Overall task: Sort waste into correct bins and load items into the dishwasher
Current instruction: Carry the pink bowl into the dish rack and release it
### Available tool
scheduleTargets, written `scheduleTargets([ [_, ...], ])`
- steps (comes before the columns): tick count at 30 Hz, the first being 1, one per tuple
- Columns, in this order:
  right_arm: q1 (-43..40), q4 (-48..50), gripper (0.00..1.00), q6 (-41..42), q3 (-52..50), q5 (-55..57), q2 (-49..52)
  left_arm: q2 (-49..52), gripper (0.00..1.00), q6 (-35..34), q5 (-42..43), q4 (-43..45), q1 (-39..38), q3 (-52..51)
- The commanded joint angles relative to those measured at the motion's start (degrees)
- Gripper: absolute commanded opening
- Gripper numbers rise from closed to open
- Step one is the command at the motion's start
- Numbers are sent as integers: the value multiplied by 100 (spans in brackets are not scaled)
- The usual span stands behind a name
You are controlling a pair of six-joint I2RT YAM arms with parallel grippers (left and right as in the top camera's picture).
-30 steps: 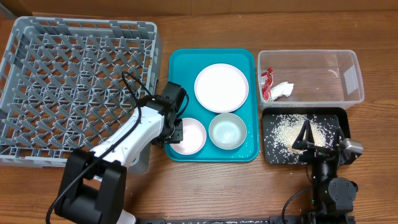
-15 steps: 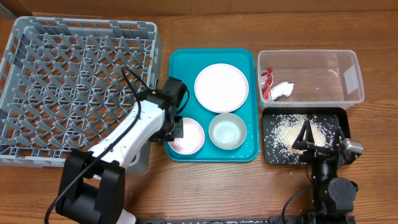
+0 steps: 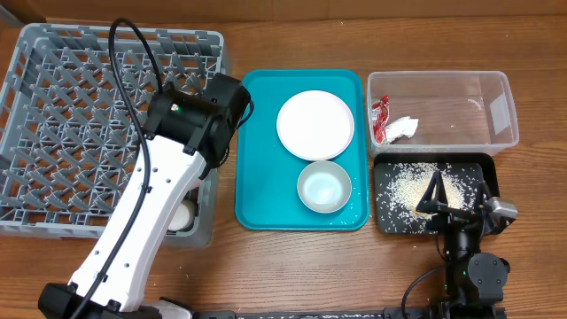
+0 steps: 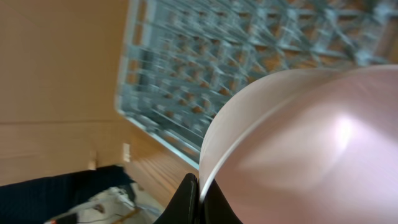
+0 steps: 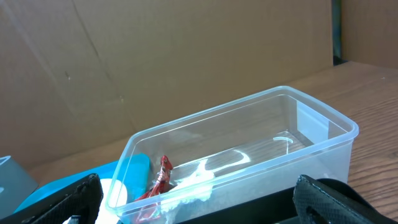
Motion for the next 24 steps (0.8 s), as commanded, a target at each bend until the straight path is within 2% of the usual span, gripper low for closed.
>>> scheduleTargets([
  [1,28,39,100,-37,-61,42,-50,48,4,-592,-1073,-22,46,79],
  [5,28,39,100,-37,-61,39,-50,133,4,-660,-1722,-13,111,-42],
  [7,28,39,100,-37,-61,39,-50,168,4,-955,-2098,20,203,-142],
  [16,28,39,100,-37,-61,42,-50,649,4,-1075,-2116,820,560,-763],
  [22,28,39,100,-37,-61,39,-50,1351,4,-1064,-2559,1287,553,-894],
  [24,28,39,100,-37,-61,39,-50,1613,9,-1049,-2667,1375,553,-894],
])
